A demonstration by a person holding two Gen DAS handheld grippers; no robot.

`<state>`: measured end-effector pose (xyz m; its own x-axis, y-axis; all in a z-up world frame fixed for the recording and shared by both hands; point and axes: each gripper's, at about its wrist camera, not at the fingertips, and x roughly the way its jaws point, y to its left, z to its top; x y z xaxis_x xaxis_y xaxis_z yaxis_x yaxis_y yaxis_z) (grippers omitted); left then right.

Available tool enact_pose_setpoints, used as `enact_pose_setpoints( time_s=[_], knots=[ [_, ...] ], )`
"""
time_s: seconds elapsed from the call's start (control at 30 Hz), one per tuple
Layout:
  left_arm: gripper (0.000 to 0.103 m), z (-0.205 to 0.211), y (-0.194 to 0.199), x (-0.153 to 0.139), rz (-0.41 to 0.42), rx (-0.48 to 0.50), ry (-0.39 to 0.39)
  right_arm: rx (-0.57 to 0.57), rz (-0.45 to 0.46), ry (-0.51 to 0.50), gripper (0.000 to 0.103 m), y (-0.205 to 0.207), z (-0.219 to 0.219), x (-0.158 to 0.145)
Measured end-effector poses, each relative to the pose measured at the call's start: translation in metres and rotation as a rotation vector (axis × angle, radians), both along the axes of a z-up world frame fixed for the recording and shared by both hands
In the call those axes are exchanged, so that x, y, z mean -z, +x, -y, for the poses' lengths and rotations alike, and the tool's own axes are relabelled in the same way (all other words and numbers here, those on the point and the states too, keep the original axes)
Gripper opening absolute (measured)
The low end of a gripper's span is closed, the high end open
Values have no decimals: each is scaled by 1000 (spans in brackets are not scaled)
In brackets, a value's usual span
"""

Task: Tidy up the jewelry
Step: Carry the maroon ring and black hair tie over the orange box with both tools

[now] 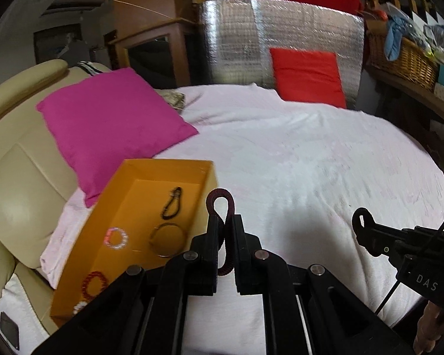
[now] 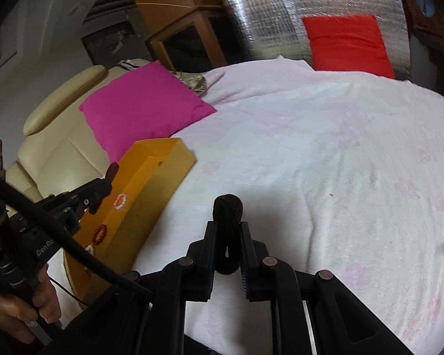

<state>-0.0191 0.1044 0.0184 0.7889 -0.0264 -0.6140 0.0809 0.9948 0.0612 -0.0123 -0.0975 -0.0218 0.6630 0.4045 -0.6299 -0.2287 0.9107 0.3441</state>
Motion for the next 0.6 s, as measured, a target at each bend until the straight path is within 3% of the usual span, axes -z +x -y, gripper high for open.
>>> enact_pose_setpoints(
  time_s=[0.27,0.6],
  knots=[
    [9,-41,-14,-8,29,-80,-17,-106,55,-52,15,-2,-55,-27],
    [9,-98,-19,7,2,-185,-51,-232,99,-104,15,7,-128,-44]
  ],
)
